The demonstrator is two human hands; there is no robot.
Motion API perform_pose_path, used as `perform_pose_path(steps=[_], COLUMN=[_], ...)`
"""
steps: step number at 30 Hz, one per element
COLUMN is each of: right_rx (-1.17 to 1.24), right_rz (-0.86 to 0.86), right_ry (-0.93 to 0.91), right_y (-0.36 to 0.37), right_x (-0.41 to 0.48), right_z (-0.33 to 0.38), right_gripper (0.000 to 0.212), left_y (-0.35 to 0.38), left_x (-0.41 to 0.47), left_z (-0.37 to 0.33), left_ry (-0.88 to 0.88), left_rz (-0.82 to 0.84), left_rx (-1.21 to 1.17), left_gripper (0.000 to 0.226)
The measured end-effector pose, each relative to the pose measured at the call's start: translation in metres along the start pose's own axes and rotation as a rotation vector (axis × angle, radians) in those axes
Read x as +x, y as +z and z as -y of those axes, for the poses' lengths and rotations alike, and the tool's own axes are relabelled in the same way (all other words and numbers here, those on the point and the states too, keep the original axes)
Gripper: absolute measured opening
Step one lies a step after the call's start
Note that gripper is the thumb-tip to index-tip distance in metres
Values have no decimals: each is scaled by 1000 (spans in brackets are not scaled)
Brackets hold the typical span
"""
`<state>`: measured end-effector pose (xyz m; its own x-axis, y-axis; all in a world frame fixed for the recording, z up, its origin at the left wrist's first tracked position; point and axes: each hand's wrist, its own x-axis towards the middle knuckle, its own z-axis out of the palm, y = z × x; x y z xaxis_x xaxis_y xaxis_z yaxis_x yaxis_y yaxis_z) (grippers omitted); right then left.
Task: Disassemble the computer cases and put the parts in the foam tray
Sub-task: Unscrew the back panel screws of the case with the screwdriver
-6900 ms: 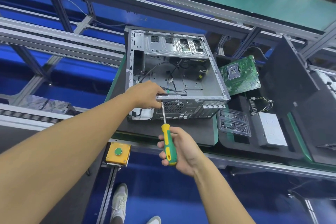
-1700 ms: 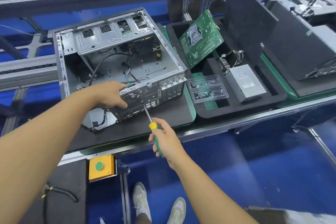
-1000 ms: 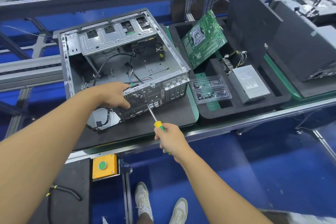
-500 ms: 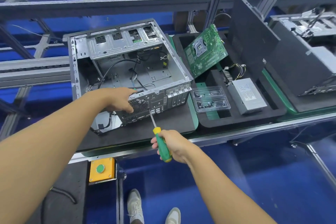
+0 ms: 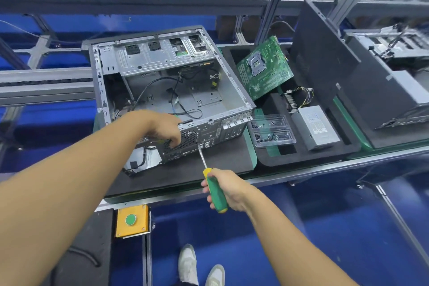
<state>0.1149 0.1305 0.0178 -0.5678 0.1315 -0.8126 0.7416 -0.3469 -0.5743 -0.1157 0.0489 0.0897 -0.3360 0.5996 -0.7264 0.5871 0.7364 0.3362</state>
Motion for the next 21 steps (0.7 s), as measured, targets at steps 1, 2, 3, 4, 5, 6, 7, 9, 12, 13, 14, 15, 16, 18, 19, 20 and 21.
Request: perform_pose_path(steps=[1, 2, 3, 4, 5, 6, 7, 9, 12, 13, 14, 15, 16, 18, 19, 20, 21], right_rx=[0, -38, -126, -234, -315, -335, -298, -235, -220, -151, -32, 81, 144, 140, 109, 54, -54], right_rz=[12, -6, -56, -132, -206, -268, -309, -364, -337, -280, -185, -69, 22, 67, 27, -50, -162], right_ry=[-6, -45, -115, -190, -249, -287, -308, -323, -266, -194, -110, -34, 13, 2, -41, -105, -179], right_y=[0, 0, 0, 1, 3, 5, 8, 12, 12, 10, 8, 6, 3, -3, -4, -3, -2], right_x=[0, 1, 1, -1, -2, -2, -3, -4, -2, -3, -5, -7, -11, -13, -14, -15, -17], right_z=[2, 1, -1, -4, -8, -13, -17, -20, -17, -12, -8, -3, 0, 1, 0, -2, -5], right_gripper=[28, 24, 19, 14, 12, 15, 20, 28, 29, 27, 26, 29, 34, 41, 41, 40, 40], left_y=[1, 1, 1, 1, 2, 3, 4, 6, 7, 8, 8, 8, 8, 8, 8, 8, 7], left_x=[-1, -1, -1, 0, -1, 0, -1, -3, -5, -6, -5, -5, -4, -1, 0, 1, 1], left_z=[1, 3, 3, 4, 5, 6, 6, 6, 6, 5, 5, 5, 6, 8, 8, 9, 9], left_ry=[14, 27, 36, 44, 48, 54, 59, 78, 101, 104, 113, 120, 126, 126, 122, 120, 116], left_rz=[0, 3, 4, -1, -11, -18, -24, -45, -45, -37, -35, -30, -31, -37, -40, -41, -41], left_rx=[-19, -29, -28, -31, -39, -49, -57, -55, -54, -62, -66, -70, -59, -29, -17, -10, -11], left_gripper=[43, 42, 40, 39, 41, 43, 44, 40, 31, 25, 22, 24, 27, 26, 26, 25, 23])
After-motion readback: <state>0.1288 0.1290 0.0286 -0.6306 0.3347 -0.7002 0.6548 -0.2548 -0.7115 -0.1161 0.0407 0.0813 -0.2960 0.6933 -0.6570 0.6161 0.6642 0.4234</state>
